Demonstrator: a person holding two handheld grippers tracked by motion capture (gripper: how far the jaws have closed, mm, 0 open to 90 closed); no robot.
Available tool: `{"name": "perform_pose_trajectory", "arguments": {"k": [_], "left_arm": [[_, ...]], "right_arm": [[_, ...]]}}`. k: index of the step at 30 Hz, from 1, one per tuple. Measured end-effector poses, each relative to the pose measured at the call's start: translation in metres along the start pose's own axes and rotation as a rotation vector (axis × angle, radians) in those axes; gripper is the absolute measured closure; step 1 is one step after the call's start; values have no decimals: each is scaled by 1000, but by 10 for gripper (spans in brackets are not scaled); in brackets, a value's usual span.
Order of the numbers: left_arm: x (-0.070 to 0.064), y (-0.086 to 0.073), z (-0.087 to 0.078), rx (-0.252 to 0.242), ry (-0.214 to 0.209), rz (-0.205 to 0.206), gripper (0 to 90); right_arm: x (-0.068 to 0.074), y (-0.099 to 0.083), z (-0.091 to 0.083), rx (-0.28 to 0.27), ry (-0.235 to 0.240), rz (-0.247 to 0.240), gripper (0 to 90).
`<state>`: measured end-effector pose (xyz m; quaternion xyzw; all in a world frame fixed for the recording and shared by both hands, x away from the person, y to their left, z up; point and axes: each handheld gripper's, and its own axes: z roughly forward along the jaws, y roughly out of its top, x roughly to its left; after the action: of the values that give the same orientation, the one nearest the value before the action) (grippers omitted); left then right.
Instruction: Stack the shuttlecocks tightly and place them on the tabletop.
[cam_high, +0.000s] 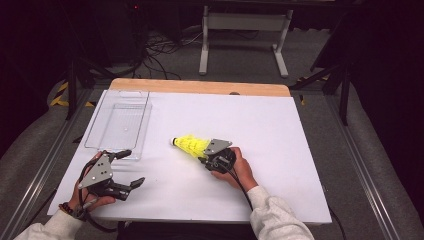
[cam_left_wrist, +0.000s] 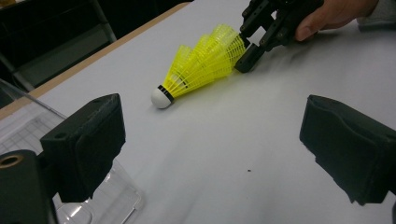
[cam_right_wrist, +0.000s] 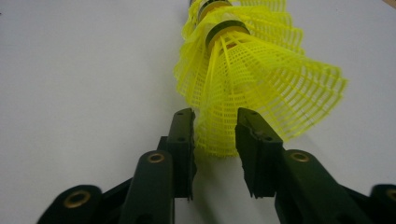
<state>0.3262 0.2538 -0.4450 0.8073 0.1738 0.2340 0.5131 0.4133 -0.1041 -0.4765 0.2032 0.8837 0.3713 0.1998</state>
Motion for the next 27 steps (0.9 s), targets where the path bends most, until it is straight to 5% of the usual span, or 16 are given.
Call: {"name": "perform_pose_trajectory", "arguments": {"k": [15, 27], "left_arm": [[-1, 1, 0, 1, 5, 6, 80], [0, 0, 1, 8, 3, 11, 80]], "right_arm": [[2, 6, -37, -80, -15, 31, 490], [7, 15, -73, -151, -77, -9, 414]]}}
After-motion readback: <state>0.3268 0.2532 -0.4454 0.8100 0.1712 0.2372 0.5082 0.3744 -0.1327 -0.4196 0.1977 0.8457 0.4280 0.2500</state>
